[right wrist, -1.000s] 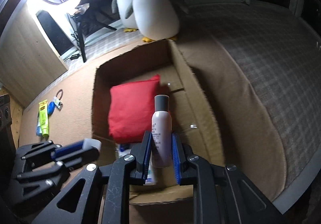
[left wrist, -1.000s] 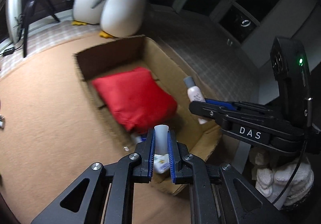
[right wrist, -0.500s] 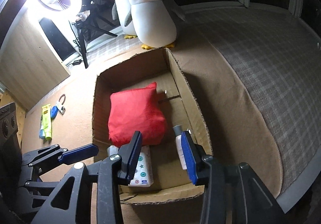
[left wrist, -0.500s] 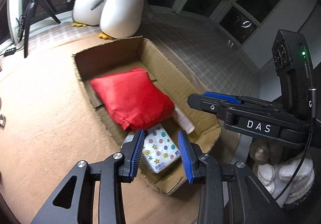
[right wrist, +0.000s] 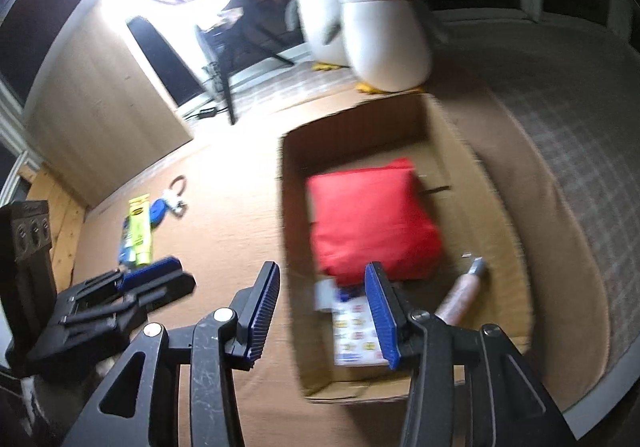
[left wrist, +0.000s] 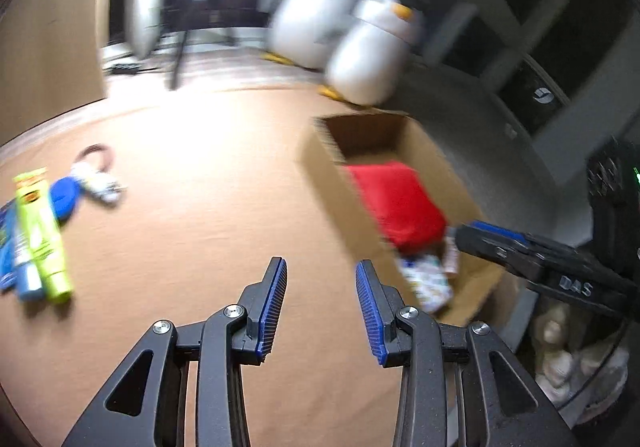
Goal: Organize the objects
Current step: 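Move the open right tool over the green hand-cream tube, then close the right tool on the cap end of the green tube, then lift the green tube with the right tool into the box and release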
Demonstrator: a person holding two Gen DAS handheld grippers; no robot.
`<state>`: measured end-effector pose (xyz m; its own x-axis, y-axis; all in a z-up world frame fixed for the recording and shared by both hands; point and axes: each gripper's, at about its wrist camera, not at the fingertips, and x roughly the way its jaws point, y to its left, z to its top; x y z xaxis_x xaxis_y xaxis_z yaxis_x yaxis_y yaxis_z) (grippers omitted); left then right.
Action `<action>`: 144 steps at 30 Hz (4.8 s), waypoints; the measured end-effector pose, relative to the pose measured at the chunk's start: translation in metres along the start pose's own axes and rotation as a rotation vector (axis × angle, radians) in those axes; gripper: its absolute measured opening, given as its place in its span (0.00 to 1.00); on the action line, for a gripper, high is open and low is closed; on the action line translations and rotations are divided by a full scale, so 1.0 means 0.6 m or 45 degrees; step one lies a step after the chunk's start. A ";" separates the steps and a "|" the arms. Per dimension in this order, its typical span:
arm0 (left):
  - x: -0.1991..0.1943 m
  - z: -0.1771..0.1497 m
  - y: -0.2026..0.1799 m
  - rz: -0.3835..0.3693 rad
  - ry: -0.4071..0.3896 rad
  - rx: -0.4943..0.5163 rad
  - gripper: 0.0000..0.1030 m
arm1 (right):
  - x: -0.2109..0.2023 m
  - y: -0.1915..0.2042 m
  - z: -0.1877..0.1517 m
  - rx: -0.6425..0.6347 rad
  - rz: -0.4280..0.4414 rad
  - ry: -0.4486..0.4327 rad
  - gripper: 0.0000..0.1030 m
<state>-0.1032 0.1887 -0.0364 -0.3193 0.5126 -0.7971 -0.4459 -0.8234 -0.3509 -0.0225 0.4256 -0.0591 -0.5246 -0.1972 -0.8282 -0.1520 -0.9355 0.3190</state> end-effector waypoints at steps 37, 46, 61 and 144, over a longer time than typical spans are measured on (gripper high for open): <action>0.000 0.034 0.398 0.337 0.044 -0.348 0.35 | 0.065 0.193 -0.038 -0.074 0.120 0.086 0.40; 0.014 0.007 0.373 0.314 0.029 -0.366 0.27 | 0.070 0.195 -0.038 -0.080 0.120 0.094 0.40; 0.004 -0.086 0.292 0.227 0.033 -0.381 0.26 | 0.086 0.202 -0.042 -0.104 0.146 0.124 0.40; 0.012 -0.043 0.032 -0.056 -0.014 -0.132 0.41 | 0.139 0.212 -0.007 -0.157 0.287 0.330 0.28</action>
<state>-0.0926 0.1702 -0.0618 -0.3106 0.5509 -0.7746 -0.3708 -0.8206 -0.4350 -0.0819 0.2889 -0.0897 -0.3010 -0.4556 -0.8377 0.0536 -0.8852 0.4621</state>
